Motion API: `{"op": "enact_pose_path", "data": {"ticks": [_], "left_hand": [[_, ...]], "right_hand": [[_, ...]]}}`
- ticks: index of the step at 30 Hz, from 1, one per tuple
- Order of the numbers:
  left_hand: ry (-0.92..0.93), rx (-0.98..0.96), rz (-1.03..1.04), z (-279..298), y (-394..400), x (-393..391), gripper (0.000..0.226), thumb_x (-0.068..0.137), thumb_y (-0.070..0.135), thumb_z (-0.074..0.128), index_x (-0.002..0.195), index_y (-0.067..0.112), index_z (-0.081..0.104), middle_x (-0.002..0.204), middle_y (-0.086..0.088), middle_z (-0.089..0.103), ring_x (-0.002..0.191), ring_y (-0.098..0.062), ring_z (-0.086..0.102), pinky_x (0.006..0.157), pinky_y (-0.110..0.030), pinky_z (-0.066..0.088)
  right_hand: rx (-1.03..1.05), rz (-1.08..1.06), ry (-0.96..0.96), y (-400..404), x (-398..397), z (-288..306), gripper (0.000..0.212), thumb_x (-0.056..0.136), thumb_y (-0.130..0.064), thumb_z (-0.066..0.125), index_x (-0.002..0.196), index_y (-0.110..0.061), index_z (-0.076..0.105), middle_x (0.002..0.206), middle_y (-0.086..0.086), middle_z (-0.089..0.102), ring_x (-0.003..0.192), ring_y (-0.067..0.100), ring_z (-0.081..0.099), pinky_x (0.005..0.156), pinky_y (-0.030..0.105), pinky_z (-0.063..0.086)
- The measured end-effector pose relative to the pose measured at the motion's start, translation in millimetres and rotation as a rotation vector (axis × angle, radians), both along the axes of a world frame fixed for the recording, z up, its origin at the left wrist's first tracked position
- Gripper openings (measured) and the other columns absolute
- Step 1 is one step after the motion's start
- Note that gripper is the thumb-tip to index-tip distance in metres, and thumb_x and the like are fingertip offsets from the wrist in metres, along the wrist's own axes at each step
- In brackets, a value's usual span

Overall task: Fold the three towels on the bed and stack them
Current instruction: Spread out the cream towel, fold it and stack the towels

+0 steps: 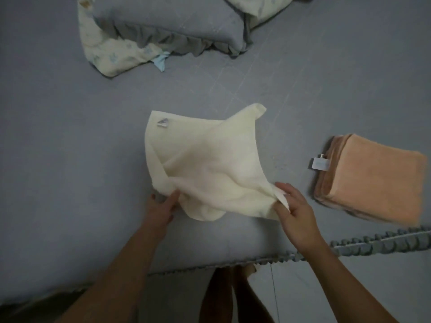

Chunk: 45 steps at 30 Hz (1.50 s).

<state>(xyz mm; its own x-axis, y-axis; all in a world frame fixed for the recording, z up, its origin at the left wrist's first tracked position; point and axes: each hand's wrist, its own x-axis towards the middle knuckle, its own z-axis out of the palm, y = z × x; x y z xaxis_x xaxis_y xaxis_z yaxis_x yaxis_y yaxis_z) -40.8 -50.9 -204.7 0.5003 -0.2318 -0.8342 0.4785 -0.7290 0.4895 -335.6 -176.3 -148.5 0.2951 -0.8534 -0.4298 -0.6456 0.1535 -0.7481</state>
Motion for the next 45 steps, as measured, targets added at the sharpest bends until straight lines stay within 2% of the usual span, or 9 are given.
{"op": "enact_pose_path", "data": {"ticks": [3, 6, 12, 16, 21, 29, 33, 41, 45], "left_hand": [[0.021, -0.011, -0.147, -14, 7, -45, 0.018, 0.085, 0.022, 0.074, 0.096, 0.016, 0.061, 0.093, -0.009, 0.062, 0.071, -0.018, 0.052, 0.06, -0.025, 0.041], [-0.089, -0.026, -0.071, -22, 5, -59, 0.013, 0.091, 0.021, 0.064, 0.101, 0.012, 0.067, 0.097, -0.006, 0.066, 0.086, -0.02, 0.057, 0.07, -0.029, 0.045], [-0.026, -0.268, 0.285, 1, 13, -50, 0.028, 0.097, 0.012, 0.044, 0.121, 0.021, 0.055, 0.116, -0.002, 0.063, 0.104, -0.021, 0.061, 0.092, -0.038, 0.049], [-0.007, -0.386, 0.319, 37, 11, -20, 0.034, 0.099, 0.009, 0.041, 0.129, 0.008, 0.057, 0.12, -0.01, 0.064, 0.11, -0.026, 0.061, 0.084, -0.035, 0.055], [-0.137, -0.494, 0.449, 131, -23, 49, 0.021, 0.093, 0.007, 0.042, 0.091, 0.011, 0.062, 0.092, -0.009, 0.06, 0.091, -0.022, 0.057, 0.071, -0.034, 0.047], [-0.03, -0.86, 0.159, 334, -86, 90, 0.059, 0.056, 0.015, 0.044, 0.112, 0.002, 0.057, 0.12, -0.02, 0.063, 0.113, -0.034, 0.062, 0.099, -0.036, 0.046], [-0.09, -0.939, 0.172, 382, -97, 96, 0.018, 0.059, 0.013, 0.057, 0.075, 0.012, 0.05, 0.093, -0.014, 0.054, 0.094, -0.03, 0.055, 0.094, -0.037, 0.043], [-0.242, -0.503, 0.069, 255, -56, 70, 0.042, 0.081, -0.005, 0.032, 0.102, 0.017, 0.06, 0.097, -0.004, 0.058, 0.085, -0.019, 0.059, 0.072, -0.033, 0.051], [-0.313, -0.138, -0.112, 137, 11, 33, 0.034, 0.078, -0.011, 0.042, 0.069, 0.014, 0.063, 0.071, -0.011, 0.049, 0.064, -0.022, 0.04, 0.054, -0.026, 0.033]], "right_hand": [[-0.155, 0.179, 0.008, -5, 7, 3, 0.02, 0.092, -0.013, 0.061, 0.108, -0.011, 0.074, 0.118, -0.004, 0.067, 0.115, 0.012, 0.056, 0.099, 0.028, 0.042], [-0.024, 0.159, 0.062, -17, 16, -1, 0.022, 0.093, -0.038, 0.055, 0.081, -0.026, 0.068, 0.076, -0.012, 0.065, 0.071, 0.008, 0.059, 0.063, 0.026, 0.043], [0.284, 0.058, 0.207, -26, 18, -18, 0.029, 0.091, -0.027, 0.058, 0.084, -0.002, 0.069, 0.078, 0.005, 0.064, 0.074, 0.022, 0.056, 0.067, 0.033, 0.043], [0.297, -0.273, 0.002, -38, 28, 10, 0.031, 0.091, -0.028, 0.059, 0.067, -0.01, 0.065, 0.073, -0.003, 0.063, 0.072, 0.015, 0.056, 0.072, 0.031, 0.043], [0.256, -0.566, -0.322, -109, 46, 89, 0.021, 0.093, -0.018, 0.052, 0.102, -0.01, 0.068, 0.113, 0.014, 0.067, 0.099, 0.024, 0.066, 0.089, 0.042, 0.056], [0.118, -0.445, -0.608, -198, 79, 256, 0.019, 0.088, -0.016, 0.05, 0.101, -0.011, 0.063, 0.086, 0.005, 0.07, 0.078, 0.021, 0.069, 0.086, 0.042, 0.058], [0.067, -0.366, -0.847, -205, 83, 308, 0.036, 0.094, -0.038, 0.057, 0.118, -0.012, 0.062, 0.11, 0.004, 0.075, 0.1, 0.021, 0.072, 0.086, 0.038, 0.059], [0.294, -0.384, -0.528, -155, 28, 209, 0.027, 0.09, -0.007, 0.043, 0.108, -0.008, 0.064, 0.1, 0.008, 0.068, 0.083, 0.023, 0.067, 0.065, 0.033, 0.058], [0.443, -0.378, -0.132, -86, -12, 91, 0.019, 0.08, -0.004, 0.051, 0.067, -0.013, 0.062, 0.075, 0.013, 0.048, 0.06, 0.02, 0.048, 0.053, 0.024, 0.029]]}}
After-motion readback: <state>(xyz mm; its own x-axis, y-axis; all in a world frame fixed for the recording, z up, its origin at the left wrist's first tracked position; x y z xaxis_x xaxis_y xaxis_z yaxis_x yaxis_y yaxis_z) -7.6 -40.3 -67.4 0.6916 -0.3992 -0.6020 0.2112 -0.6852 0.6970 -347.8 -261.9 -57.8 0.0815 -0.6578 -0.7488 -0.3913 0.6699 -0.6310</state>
